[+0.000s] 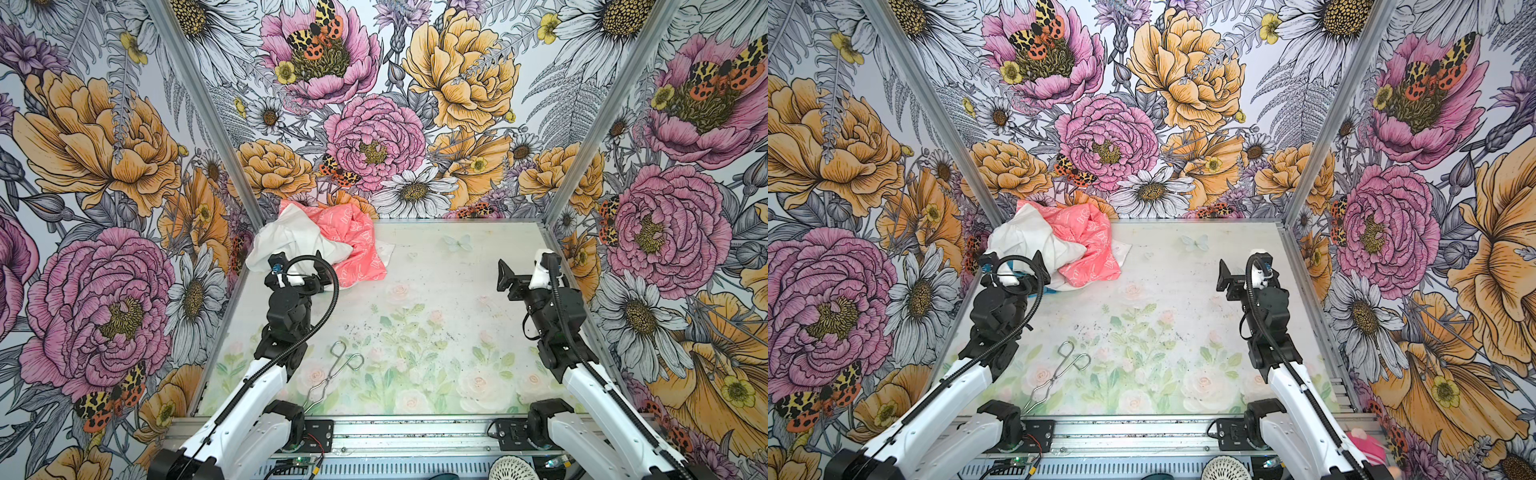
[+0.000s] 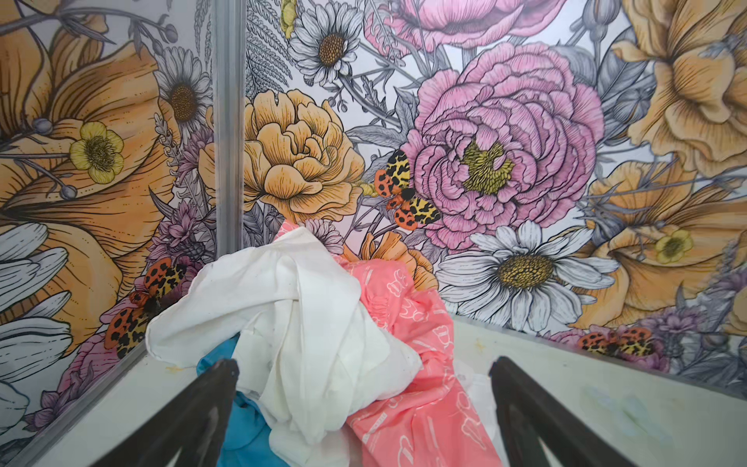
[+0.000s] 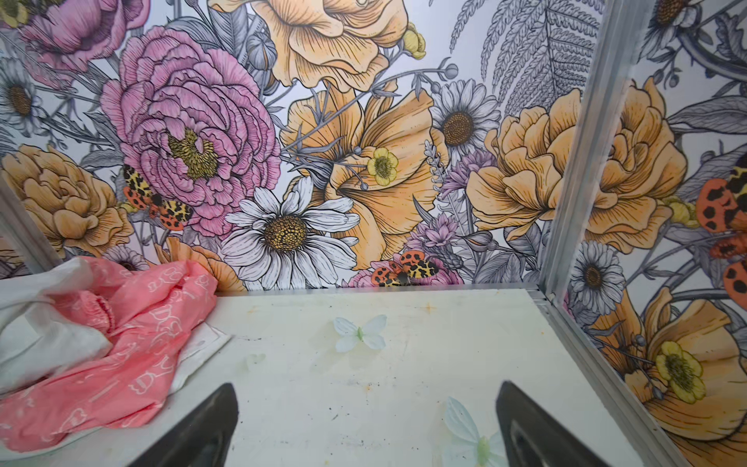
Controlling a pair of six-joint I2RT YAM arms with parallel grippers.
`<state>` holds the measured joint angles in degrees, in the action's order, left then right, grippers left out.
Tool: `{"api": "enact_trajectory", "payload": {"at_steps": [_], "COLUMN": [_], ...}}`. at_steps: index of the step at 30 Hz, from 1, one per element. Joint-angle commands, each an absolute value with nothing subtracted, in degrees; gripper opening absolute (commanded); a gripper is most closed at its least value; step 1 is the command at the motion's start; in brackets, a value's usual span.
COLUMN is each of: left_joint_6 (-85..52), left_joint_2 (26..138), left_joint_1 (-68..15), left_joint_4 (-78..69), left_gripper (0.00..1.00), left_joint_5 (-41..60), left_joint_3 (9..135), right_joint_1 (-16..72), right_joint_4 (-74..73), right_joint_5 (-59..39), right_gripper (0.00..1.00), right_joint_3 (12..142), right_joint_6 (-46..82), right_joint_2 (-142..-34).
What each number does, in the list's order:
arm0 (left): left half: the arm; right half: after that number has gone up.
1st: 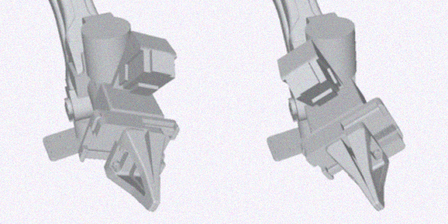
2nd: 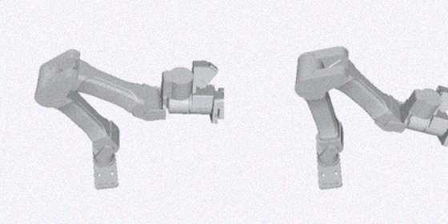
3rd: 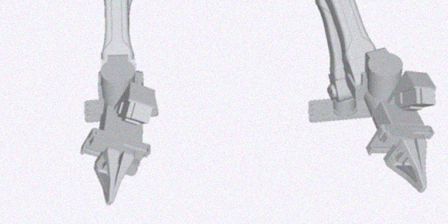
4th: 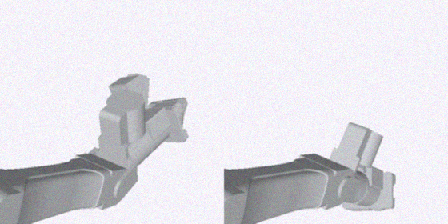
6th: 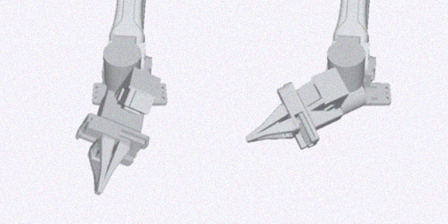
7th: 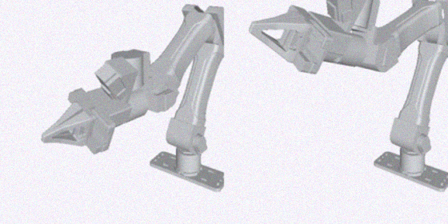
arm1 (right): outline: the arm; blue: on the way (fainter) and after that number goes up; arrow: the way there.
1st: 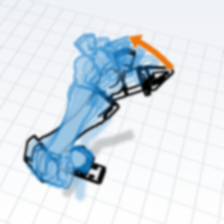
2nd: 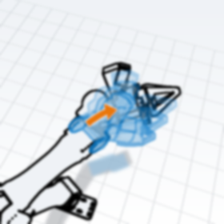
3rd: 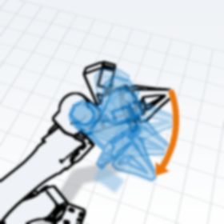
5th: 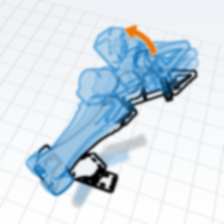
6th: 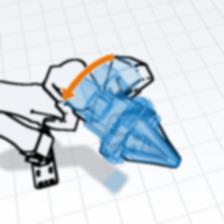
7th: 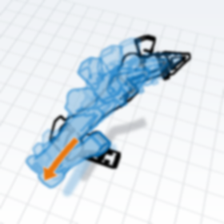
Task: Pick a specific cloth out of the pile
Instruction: 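Lower the left gripper toward the teal cloth while the right arm lifts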
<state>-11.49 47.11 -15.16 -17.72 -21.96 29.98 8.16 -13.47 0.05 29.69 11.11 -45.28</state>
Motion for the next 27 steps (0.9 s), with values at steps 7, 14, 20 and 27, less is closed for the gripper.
{"api": "enact_trajectory", "payload": {"at_steps": [7,14,20,27], "left_joint_6": [-32.3,-44.1,-52.4,-55.1], "left_joint_2": [37.2,38.8,49.1,60.3], "left_joint_1": [-6.7,9.2,13.4,14.3], "left_joint_4": [11.5,10.7,0.3,-4.8], "left_gripper": [0.99,0.94,0.9,0.85], "left_joint_5": [-8.5,6.4,12.3,11.6], "left_joint_3": [34.9,29.5,24.8,25.9], "right_joint_1": [12.6,14.7,15.4,15.4], "right_joint_4": [-3.2,-5.8,-8.3,-9.1], "right_joint_5": [-10.2,-12.1,-13.9,-14.0], "right_gripper": [1.0,0.99,0.99,1.0], "right_joint_3": [34.8,34.0,32.2,30.5], "right_joint_6": [17.1,19.5,21.2,20.1], "right_joint_2": [-44.9,-45.5,-44.7,-43.8]}}
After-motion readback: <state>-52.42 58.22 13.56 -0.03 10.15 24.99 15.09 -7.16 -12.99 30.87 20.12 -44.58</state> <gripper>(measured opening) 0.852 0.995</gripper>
